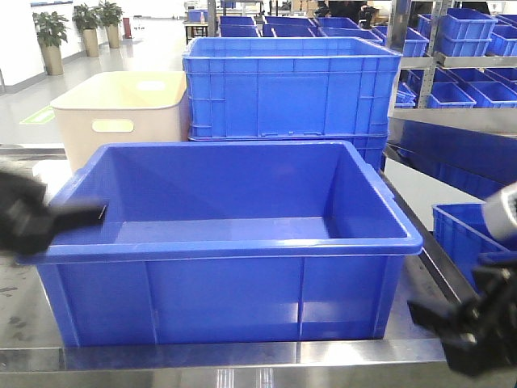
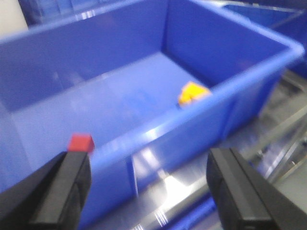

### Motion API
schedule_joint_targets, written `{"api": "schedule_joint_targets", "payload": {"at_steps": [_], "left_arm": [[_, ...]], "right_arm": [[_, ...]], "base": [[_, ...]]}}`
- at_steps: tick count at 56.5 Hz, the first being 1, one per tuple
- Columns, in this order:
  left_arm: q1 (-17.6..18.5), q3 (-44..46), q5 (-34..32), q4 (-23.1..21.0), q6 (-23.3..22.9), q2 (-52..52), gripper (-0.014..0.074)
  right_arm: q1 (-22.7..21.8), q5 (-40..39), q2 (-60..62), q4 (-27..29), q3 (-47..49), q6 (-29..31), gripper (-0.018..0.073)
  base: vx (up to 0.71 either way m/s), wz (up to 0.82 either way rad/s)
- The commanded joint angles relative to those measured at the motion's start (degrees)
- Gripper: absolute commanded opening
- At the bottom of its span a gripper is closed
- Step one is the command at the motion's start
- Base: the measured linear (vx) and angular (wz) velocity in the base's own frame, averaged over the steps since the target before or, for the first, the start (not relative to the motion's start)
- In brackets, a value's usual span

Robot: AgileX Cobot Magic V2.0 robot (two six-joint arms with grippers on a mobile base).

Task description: Pick red and yellow blocks into blue bin

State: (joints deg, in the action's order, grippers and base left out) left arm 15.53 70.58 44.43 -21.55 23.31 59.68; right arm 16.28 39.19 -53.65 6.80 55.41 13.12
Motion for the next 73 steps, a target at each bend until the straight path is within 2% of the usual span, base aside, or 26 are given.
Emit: {"api": "schedule_joint_targets", "payload": {"at_steps": [1,8,15,19,22,29,34,41,46,63,73], "left_arm": [[0.4,-5.0,-6.1,-1.7,0.2,-6.4,0.0595],[0.4,-14.7,-7.8,-1.7,-0.3,-14.6,0.0593],[0.3,-22.5,-7.7,0.7,-5.1,-21.6,0.0593],[0.3,-25.9,-7.6,4.1,-9.9,-24.5,0.0593],[0.3,-28.5,-7.6,8.1,-15.2,-26.5,0.0593],[0.3,-32.0,-7.1,17.6,-25.8,-28.3,0.0593],[0.3,-33.4,-6.8,21.6,-29.7,-28.1,0.0593],[0.3,-34.1,-6.9,21.6,-29.7,-28.1,0.0578],[0.3,-34.1,-7.3,21.9,-29.7,-28.1,0.0519],[0.3,-34.1,-7.3,21.6,-29.8,-28.1,0.0165],[0.3,-34.1,-7.5,21.6,-29.8,-28.1,0.0028]], "right_arm": [[-0.2,-4.7,3.5,0.0,0.0,-1.2,0.0545],[-0.2,-0.2,6.1,-2.2,-0.9,-6.1,0.0532],[-0.2,8.1,7.3,-5.6,-0.9,-8.9,0.0501],[-0.2,11.0,7.9,-6.8,-0.9,-9.8,0.0482],[-0.2,11.4,8.5,-6.8,-1.4,-10.1,0.0466],[-0.2,6.7,11.2,-6.8,-6.7,-10.4,0.0429],[-0.2,3.6,13.2,-6.8,-11.1,-10.6,0.0403],[-0.2,2.0,13.9,-6.8,-13.8,-10.7,0.0339],[-0.2,2.0,13.9,-6.8,-14.2,-10.9,0.0263],[-0.2,2.7,13.9,-6.1,-14.2,-9.9,-0.0018],[-0.2,2.9,13.9,-6.1,-14.2,-9.9,-0.0014]], "base": [[0.0,0.0],[0.0,0.0],[0.0,0.0],[0.0,0.0],[0.0,0.0],[0.0,0.0],[0.0,0.0],[0.0,0.0],[0.0,0.0],[0.0,0.0],[0.0,0.0]]}}
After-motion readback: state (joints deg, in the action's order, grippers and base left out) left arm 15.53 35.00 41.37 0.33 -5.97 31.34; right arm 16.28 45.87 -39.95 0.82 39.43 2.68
